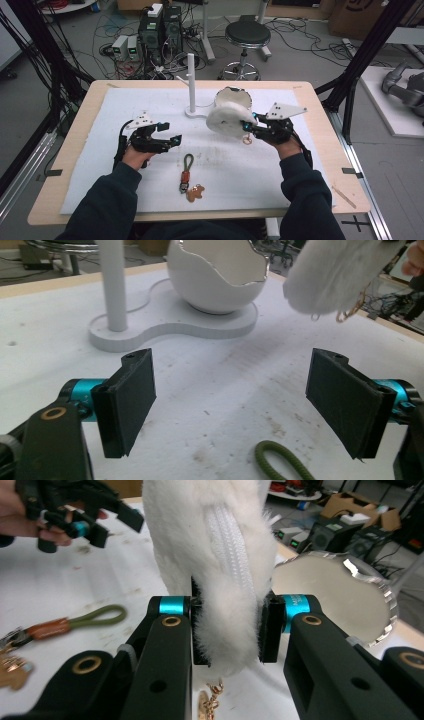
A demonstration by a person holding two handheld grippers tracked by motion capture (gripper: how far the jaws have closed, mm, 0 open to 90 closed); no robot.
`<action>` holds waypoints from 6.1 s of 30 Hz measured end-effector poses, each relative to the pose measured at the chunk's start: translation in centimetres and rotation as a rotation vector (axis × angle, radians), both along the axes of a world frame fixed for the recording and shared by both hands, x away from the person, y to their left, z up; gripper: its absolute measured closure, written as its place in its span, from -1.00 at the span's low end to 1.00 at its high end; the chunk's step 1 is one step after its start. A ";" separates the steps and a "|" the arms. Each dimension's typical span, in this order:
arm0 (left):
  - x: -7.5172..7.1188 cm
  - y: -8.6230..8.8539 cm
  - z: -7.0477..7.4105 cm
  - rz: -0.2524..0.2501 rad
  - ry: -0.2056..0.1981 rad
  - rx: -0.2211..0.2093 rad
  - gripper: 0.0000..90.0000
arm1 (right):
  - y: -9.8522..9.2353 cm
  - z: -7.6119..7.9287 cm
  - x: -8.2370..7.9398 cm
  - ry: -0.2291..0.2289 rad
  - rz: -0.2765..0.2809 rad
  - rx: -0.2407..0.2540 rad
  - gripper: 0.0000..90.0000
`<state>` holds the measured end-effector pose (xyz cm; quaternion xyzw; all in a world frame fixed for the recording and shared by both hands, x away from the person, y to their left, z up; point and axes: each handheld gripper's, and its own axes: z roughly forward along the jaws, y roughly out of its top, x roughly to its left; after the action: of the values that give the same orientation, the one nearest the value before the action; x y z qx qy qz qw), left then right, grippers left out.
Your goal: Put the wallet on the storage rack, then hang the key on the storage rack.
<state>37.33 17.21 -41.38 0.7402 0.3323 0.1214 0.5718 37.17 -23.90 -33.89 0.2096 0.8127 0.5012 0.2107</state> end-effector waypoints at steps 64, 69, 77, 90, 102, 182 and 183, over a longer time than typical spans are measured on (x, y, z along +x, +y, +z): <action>0.5 2.3 -0.4 0.069 0.013 0.040 -0.56 | 1.3 -1.3 11.0 -0.020 -0.164 -0.365 0.04; 0.5 2.3 -0.4 0.069 0.018 0.033 -0.56 | -0.8 -0.3 9.2 0.005 -0.199 -0.207 -0.07; 0.4 2.3 -0.3 0.082 0.011 0.032 -0.56 | -5.1 -1.9 3.6 0.034 -0.281 -0.028 -0.23; 0.2 2.9 0.1 0.156 -0.017 0.019 -0.56 | -8.0 -5.1 0.0 0.144 -0.438 -0.001 -0.51; 0.3 2.5 -0.3 0.131 0.011 0.041 -0.54 | -7.8 -5.5 -0.5 0.169 -0.435 0.001 -0.46; -0.7 -1.8 8.7 0.041 -0.248 0.072 0.87 | -7.5 -6.0 -0.4 0.157 -0.418 0.006 -0.42; -0.5 -1.9 9.2 0.041 -0.256 0.073 0.87 | -7.6 -6.0 -0.4 0.160 -0.417 0.008 -0.41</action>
<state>36.81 15.33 -32.19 0.7320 0.2671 0.2385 0.5797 36.73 -31.47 -39.88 0.4129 0.7639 0.4319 0.2440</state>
